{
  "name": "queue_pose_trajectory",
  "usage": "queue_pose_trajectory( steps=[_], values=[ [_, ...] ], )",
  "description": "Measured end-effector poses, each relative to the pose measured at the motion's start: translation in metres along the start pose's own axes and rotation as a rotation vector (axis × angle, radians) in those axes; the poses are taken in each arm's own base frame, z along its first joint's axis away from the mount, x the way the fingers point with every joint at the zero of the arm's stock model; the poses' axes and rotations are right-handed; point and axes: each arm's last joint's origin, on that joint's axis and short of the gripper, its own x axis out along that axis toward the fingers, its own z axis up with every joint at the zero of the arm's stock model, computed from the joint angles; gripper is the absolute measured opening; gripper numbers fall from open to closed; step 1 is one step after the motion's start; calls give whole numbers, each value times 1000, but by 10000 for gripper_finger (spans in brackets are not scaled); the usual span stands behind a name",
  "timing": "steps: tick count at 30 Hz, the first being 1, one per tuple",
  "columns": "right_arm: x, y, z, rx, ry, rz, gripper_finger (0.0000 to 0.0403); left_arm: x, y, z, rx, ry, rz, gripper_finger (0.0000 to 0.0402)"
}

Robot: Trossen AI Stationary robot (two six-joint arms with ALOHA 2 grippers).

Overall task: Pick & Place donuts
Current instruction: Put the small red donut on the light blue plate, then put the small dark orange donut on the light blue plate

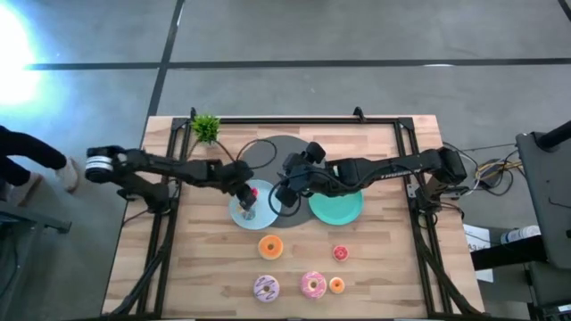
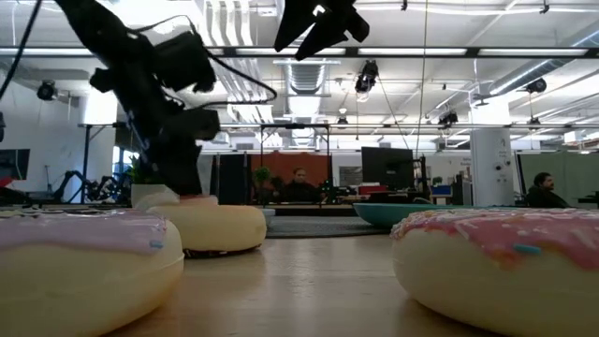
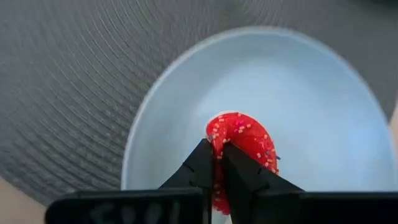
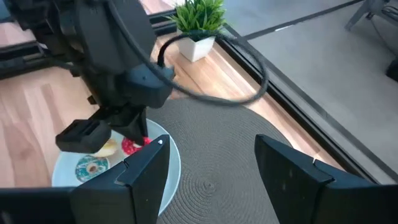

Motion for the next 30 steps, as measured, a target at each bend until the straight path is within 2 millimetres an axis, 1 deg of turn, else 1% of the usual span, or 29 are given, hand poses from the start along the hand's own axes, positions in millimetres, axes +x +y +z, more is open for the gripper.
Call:
queue_pose_trajectory(
  steps=[3, 7, 13, 16, 18, 21, 24, 27, 30],
  values=[
    [0, -1, -1, -8, 12, -6, 228, 7, -3, 3, 1, 44, 9, 18],
    [0, -1, -2, -16, 20, -13, 228, 4, -10, 8, 14, 74, 30, 57],
    [0, -2, -3, -22, 27, -17, 228, -14, -11, 16, 49, 32, 123, 108],
    [0, -2, -4, -35, 38, -7, 228, -30, -13, 17, 72, 20, 121, 119],
    [0, -2, -6, -74, 63, 16, 228, -44, -19, 16, 95, -14, 87, 121],
    [-2, 0, -11, -146, 118, 71, 228, -68, -31, 9, 148, -77, 3, 121],
    [-3, 0, -21, -162, 253, 176, 227, -88, -42, -6, 169, -99, -49, 121],
    [-9, 3, -43, -209, 422, 248, 223, -100, -50, -23, 161, -123, -52, 121],
    [-25, 11, -66, -273, 484, 278, 217, -104, -59, -38, 164, -146, -64, 121]
  ],
)
